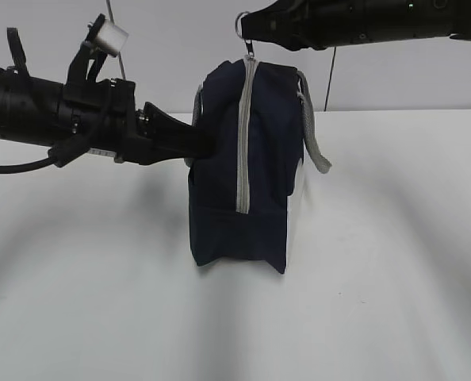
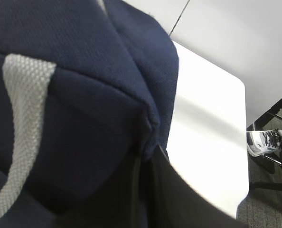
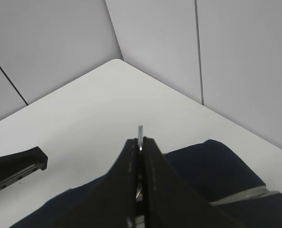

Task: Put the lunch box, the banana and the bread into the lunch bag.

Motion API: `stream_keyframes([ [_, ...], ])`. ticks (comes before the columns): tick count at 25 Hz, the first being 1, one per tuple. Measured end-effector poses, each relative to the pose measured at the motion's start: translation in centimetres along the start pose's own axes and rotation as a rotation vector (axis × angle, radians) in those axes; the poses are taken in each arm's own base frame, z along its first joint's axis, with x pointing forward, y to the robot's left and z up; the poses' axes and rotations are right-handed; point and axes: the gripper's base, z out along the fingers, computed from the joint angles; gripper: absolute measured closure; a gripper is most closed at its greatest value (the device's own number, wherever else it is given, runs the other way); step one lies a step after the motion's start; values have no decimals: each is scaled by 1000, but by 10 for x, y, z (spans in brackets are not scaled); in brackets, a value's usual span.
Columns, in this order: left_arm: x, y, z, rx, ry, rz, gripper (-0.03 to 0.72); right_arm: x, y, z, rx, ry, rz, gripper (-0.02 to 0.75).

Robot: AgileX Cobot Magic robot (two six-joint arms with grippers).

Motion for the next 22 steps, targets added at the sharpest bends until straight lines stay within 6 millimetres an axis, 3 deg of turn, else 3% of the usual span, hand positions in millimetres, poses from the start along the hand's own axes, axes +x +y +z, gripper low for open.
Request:
stream_keyframes([
  [11, 0, 0, 0, 0, -3, 2, 685, -19, 3, -7, -10, -19, -78, 754],
  [22, 1, 0, 0, 2, 9, 9, 685, -9, -5, 1, 24, 3, -54, 754],
])
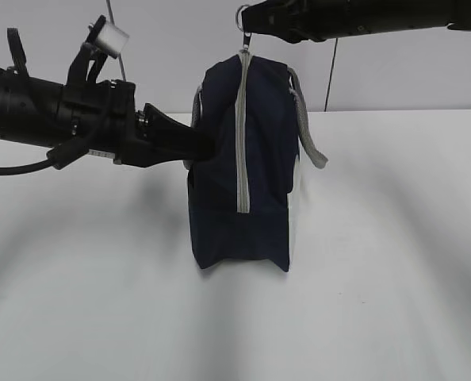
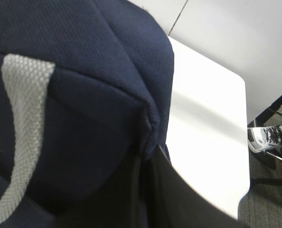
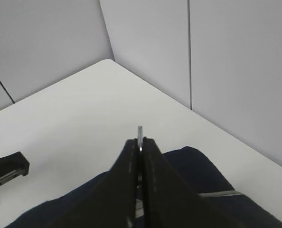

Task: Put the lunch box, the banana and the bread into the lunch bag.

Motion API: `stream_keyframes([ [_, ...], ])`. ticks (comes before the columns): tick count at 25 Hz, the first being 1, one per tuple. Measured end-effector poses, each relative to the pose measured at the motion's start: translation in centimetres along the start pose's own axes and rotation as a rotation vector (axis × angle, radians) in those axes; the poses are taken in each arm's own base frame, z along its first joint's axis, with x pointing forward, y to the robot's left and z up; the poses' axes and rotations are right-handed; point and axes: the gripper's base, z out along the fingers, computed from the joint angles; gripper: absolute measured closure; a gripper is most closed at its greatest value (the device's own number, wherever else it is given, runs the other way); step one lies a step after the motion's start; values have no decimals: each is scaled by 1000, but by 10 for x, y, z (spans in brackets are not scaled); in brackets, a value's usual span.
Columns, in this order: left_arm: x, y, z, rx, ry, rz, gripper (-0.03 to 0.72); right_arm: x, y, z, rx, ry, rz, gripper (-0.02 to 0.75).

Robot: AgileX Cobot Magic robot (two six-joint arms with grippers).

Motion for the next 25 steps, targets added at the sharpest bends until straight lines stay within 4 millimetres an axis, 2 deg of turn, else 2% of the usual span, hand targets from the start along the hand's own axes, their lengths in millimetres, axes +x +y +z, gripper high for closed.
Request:
stream_keyframes([
  [10, 2, 0, 0, 2, 22, 16, 686, -1, -14, 14, 34, -11, 20, 754],
  [25, 3, -1, 0, 7, 29, 59, 686, 28, -38, 46, 58, 76, 76, 754],
])
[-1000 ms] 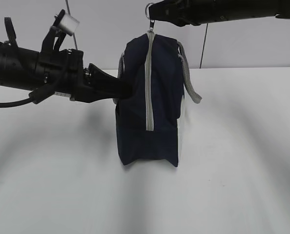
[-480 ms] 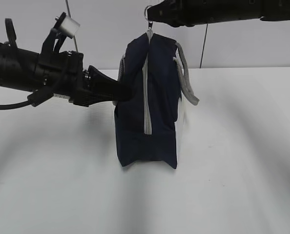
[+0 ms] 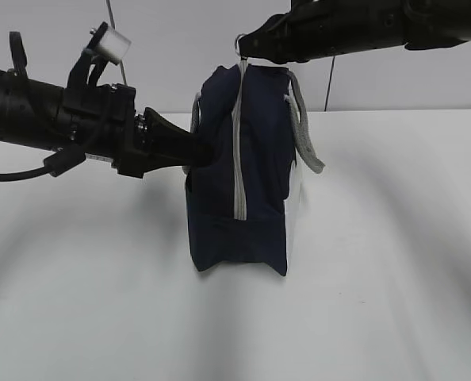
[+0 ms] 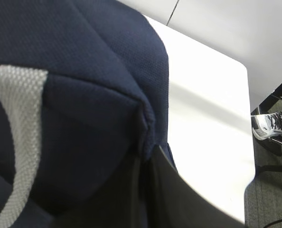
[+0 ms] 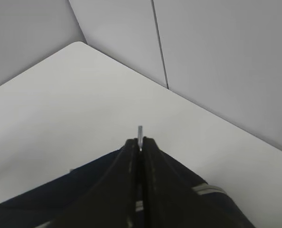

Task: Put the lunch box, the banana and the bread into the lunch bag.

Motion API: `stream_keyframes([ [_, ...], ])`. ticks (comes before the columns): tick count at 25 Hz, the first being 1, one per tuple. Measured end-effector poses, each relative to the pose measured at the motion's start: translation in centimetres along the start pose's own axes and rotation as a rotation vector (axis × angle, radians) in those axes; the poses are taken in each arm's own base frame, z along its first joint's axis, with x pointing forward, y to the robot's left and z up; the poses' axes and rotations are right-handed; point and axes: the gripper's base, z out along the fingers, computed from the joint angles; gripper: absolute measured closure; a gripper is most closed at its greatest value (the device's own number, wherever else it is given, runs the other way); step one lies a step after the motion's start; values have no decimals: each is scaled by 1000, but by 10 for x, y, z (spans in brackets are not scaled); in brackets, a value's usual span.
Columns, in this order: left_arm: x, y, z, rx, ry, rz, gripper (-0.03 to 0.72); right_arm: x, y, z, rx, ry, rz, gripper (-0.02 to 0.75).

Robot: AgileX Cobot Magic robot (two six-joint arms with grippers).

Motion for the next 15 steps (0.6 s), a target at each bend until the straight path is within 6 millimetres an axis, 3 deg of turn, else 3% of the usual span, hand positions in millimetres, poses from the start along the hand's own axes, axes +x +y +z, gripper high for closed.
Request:
stream_keyframes([
  [7, 0, 0, 0, 4, -2, 6, 686, 13, -8, 12, 10, 51, -10, 754],
  [15, -1, 0, 0, 3, -7, 13, 686, 10, -18, 9, 48, 45, -17, 754],
])
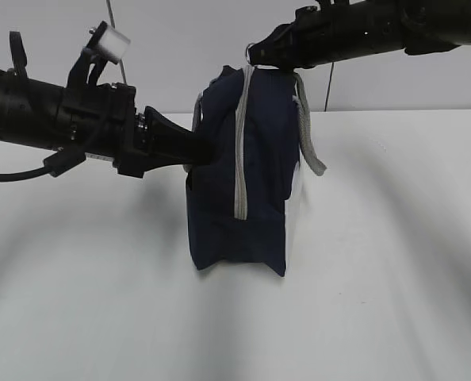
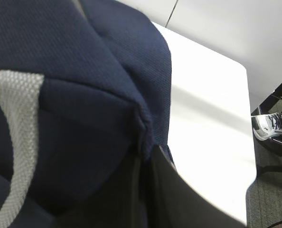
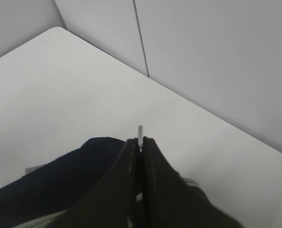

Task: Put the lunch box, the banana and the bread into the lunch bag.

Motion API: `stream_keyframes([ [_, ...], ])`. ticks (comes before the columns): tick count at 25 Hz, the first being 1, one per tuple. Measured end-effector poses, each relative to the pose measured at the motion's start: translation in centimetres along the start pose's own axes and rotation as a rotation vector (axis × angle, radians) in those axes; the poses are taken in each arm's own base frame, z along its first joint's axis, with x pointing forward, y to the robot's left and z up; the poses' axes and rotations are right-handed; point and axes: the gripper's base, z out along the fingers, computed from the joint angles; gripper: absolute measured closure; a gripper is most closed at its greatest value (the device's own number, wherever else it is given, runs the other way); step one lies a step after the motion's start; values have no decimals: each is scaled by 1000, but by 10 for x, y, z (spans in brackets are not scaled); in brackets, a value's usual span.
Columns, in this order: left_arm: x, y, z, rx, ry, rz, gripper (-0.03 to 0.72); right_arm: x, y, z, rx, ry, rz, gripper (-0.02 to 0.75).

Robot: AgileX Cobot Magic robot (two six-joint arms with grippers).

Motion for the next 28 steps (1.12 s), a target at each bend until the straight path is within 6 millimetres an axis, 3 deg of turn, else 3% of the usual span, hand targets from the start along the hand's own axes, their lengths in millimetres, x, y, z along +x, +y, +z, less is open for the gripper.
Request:
stream_keyframes([
  [13, -6, -1, 0, 8, -76, 47, 686, 4, -19, -7, 41, -2, 23, 754],
  [22, -8, -5, 0, 53, -93, 48, 686, 14, -25, 6, 5, 12, 33, 754],
  [28, -6, -6, 0, 68, -77, 61, 686, 15, -42, 8, -20, -7, 63, 754],
])
